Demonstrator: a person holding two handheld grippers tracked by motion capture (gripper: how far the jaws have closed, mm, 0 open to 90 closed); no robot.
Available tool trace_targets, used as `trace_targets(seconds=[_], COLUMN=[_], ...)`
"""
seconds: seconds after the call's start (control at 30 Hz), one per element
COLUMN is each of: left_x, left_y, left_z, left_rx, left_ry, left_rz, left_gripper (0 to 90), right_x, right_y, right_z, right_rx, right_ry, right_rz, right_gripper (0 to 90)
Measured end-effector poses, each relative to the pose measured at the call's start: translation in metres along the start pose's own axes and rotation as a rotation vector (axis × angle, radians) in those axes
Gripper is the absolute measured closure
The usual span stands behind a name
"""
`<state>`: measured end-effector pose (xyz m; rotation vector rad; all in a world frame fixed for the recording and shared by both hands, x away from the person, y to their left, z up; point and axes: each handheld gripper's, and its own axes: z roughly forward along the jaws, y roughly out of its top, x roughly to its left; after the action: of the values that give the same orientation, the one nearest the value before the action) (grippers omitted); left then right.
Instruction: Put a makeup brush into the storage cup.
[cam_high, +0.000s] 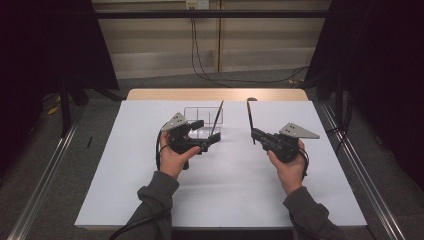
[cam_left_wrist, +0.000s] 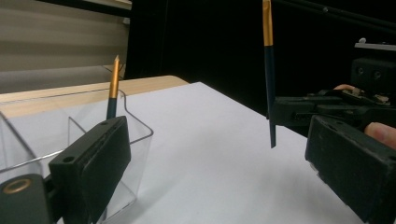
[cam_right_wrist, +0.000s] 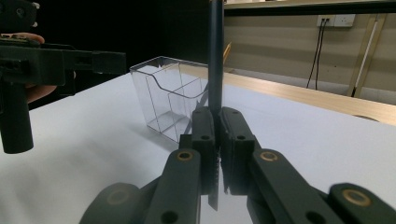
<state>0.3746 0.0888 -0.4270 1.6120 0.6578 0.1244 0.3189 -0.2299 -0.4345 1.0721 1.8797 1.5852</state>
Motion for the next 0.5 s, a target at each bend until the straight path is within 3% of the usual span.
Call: trace_targets(seconds=[0.5], left_x=[-0.004], left_y=[0.009], left_z=[0.017], left_rx=[0.004], left_ry=[-0.029], left_rz=[-0.004], left_gripper=[11.1], right_x=[0.003], right_y=[-0.001], right_z=[0.004], right_rx=[0.002], right_ry=[0.018], right_rz=[-0.009], right_gripper=[85.5])
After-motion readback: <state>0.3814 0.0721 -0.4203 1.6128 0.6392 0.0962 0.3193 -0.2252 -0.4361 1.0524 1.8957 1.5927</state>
